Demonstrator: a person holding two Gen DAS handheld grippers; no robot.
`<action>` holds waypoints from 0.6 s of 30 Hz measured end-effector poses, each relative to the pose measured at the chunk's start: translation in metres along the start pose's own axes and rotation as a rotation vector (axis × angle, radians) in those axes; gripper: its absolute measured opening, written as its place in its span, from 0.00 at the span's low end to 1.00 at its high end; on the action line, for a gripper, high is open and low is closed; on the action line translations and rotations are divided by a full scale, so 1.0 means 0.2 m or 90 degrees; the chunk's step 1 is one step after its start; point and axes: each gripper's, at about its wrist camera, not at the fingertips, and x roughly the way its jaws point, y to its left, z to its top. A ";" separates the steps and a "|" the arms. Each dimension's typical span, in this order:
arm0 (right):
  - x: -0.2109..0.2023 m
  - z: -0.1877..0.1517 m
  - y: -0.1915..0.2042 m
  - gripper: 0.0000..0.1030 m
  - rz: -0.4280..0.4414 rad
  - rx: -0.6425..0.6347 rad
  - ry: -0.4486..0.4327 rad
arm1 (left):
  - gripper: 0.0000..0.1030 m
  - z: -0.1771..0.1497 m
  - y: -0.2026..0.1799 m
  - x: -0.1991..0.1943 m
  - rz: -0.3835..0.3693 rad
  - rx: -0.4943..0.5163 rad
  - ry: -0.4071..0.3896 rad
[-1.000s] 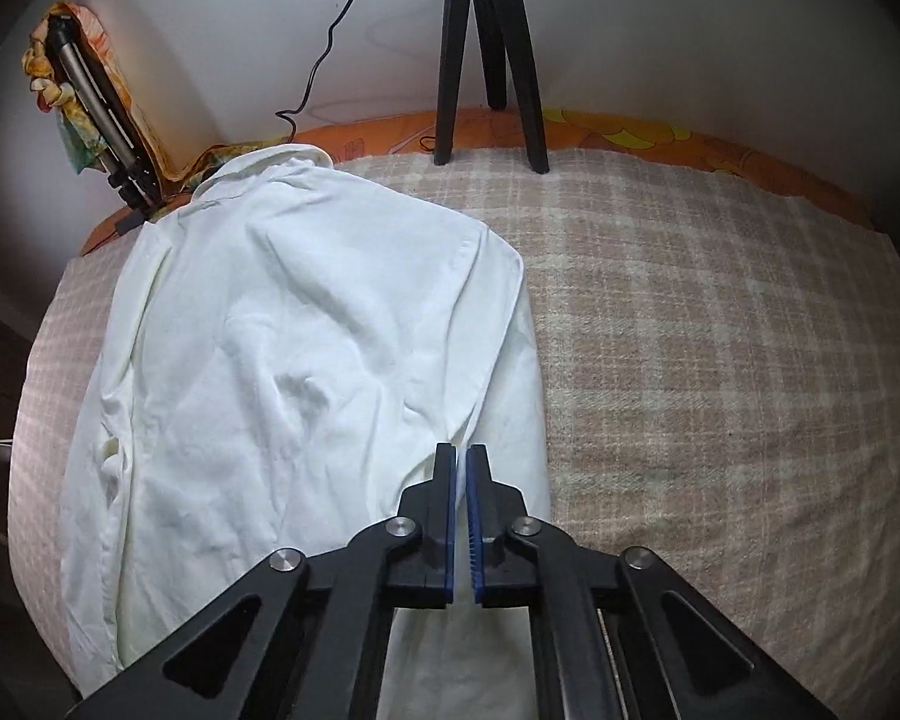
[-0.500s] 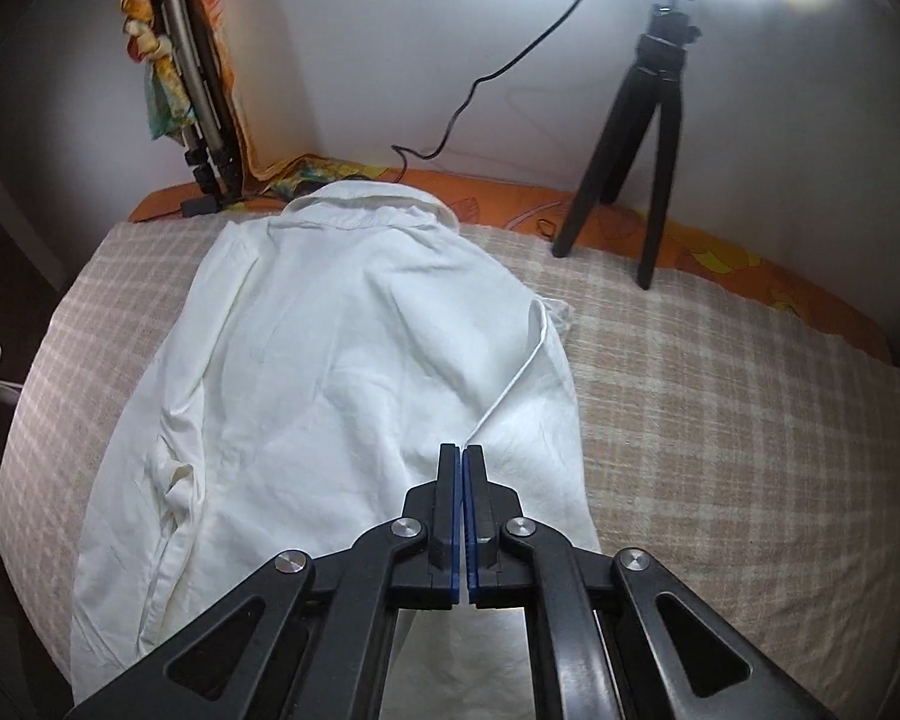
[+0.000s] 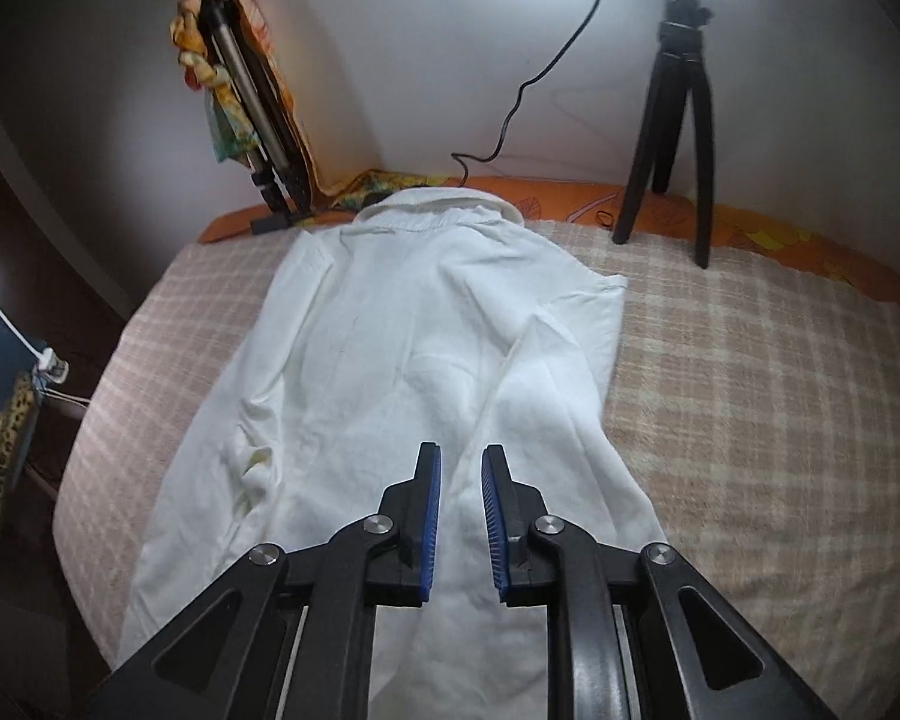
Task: Fold small clothes
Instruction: 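Fold the gripped side over the shirt with the left tool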
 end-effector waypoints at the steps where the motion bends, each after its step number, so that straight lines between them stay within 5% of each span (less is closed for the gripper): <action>1: -0.07 -0.04 -0.03 0.14 0.008 0.016 -0.011 | 0.14 0.00 0.00 -0.02 0.006 0.007 -0.010; 8: -0.32 -0.51 -0.18 0.16 0.030 0.097 -0.015 | 0.14 0.02 -0.10 -0.04 -0.009 0.055 -0.031; 12: -0.41 -0.80 -0.22 0.26 0.055 0.133 -0.004 | 0.14 0.01 -0.19 0.01 -0.015 0.083 -0.027; 18: -0.46 -1.19 -0.21 0.29 0.080 0.162 0.031 | 0.14 -0.04 -0.23 0.10 0.031 0.125 0.005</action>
